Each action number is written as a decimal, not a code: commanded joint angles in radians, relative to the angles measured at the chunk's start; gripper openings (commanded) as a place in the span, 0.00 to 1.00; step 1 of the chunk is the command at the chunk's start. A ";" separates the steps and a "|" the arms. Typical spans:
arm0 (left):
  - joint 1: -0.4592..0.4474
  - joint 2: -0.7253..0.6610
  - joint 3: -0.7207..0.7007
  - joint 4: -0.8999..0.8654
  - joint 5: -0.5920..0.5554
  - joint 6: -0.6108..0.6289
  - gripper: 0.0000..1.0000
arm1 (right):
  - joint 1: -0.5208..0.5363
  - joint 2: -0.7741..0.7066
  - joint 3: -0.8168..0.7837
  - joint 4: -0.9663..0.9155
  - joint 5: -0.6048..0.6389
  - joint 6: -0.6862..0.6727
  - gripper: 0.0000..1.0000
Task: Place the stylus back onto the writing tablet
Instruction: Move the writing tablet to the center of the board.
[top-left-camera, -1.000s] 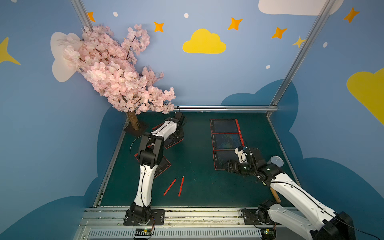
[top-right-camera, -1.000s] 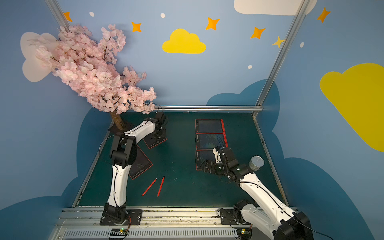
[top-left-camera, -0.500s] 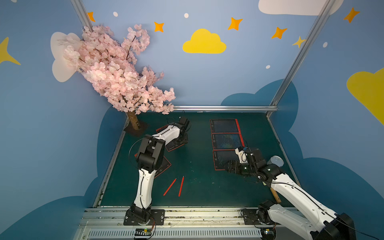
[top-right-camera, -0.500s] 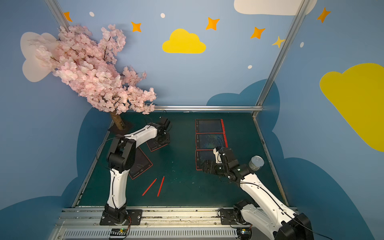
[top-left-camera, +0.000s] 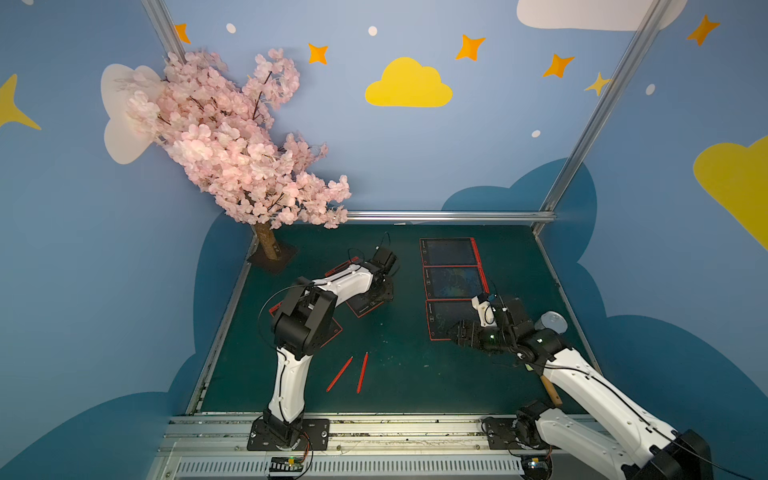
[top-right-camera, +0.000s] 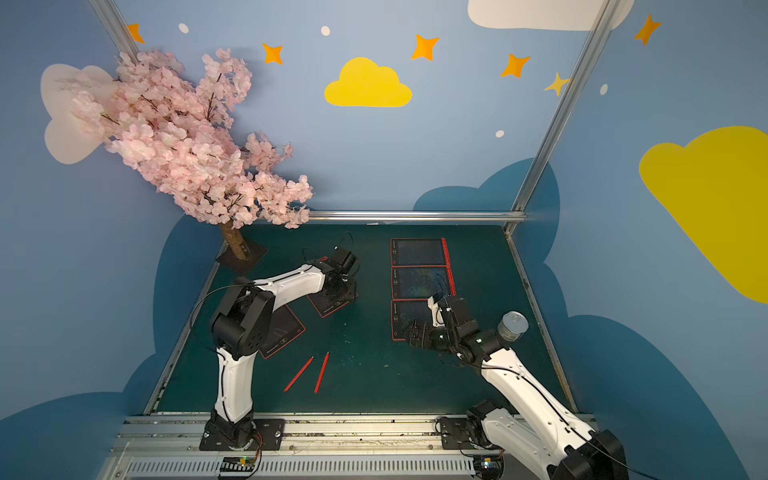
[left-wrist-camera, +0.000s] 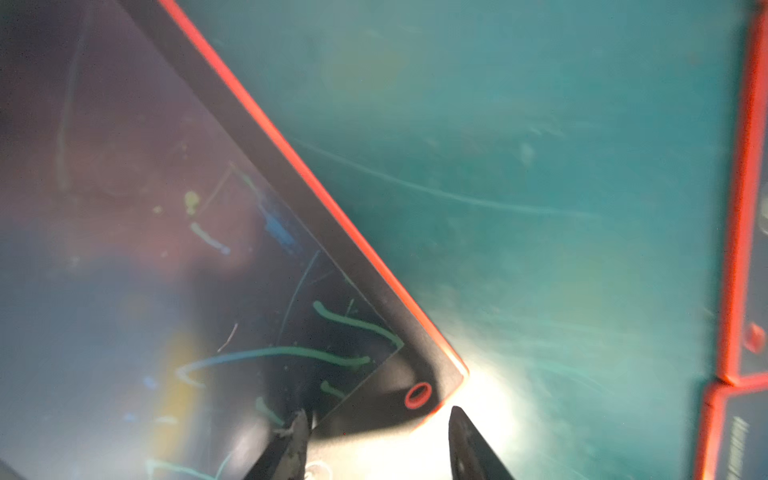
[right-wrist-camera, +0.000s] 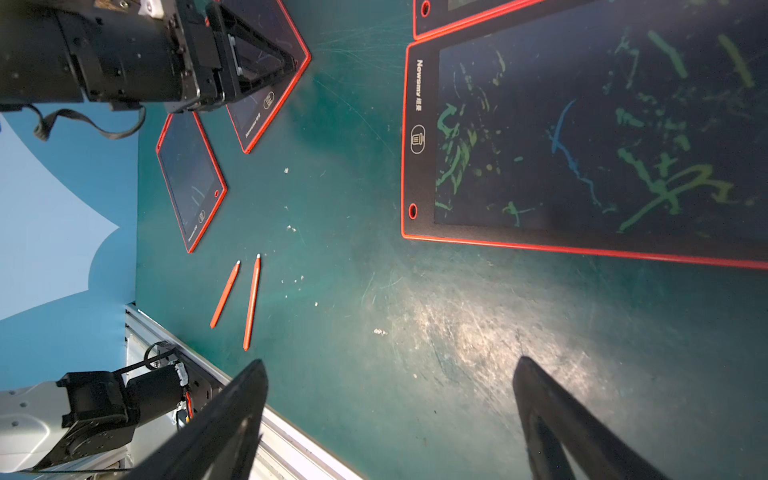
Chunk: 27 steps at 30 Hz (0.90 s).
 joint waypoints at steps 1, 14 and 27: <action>-0.050 0.042 -0.090 -0.066 0.156 -0.046 0.53 | 0.004 -0.001 0.053 -0.016 0.023 -0.002 0.91; -0.122 -0.204 -0.267 -0.023 0.193 -0.076 0.56 | 0.004 0.223 0.194 0.049 -0.072 -0.039 0.91; 0.080 -0.501 -0.434 -0.031 0.231 -0.119 0.81 | 0.092 0.580 0.412 0.078 -0.130 -0.059 0.91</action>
